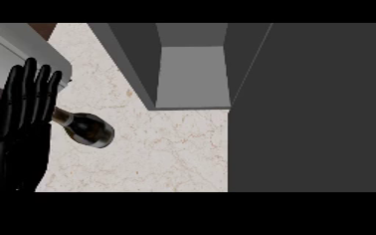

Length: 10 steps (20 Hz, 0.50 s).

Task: Pick up the wine, place it into the cabinet and close the cabinet

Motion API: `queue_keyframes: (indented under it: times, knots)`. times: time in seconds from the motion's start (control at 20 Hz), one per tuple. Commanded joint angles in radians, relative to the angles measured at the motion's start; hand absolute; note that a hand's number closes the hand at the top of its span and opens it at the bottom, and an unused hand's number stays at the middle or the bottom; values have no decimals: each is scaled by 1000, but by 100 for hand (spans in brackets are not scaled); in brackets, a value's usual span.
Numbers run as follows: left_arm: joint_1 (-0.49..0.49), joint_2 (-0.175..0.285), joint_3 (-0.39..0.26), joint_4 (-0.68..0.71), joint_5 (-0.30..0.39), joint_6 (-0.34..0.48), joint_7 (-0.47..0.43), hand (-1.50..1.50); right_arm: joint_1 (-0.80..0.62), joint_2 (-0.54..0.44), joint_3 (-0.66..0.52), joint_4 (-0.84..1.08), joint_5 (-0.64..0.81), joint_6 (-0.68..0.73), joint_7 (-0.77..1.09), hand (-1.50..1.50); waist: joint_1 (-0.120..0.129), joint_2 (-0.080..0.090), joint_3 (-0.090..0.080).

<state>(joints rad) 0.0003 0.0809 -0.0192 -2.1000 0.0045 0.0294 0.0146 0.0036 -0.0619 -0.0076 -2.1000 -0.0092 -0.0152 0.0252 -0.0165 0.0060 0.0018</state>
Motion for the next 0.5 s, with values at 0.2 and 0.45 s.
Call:
queue_keyframes:
  times: [0.2, 0.45]
  knots:
    - [-250, 105, 5, 203, 230, -239, 54, -150, 104, 20, 87, -79, 39, 28, -49, -150, -27, -1, -3]
    - [-178, 112, -26, 169, 458, -330, 262, -150, 184, -48, 218, -171, -136, 216, 77, -150, -2, -11, -2]
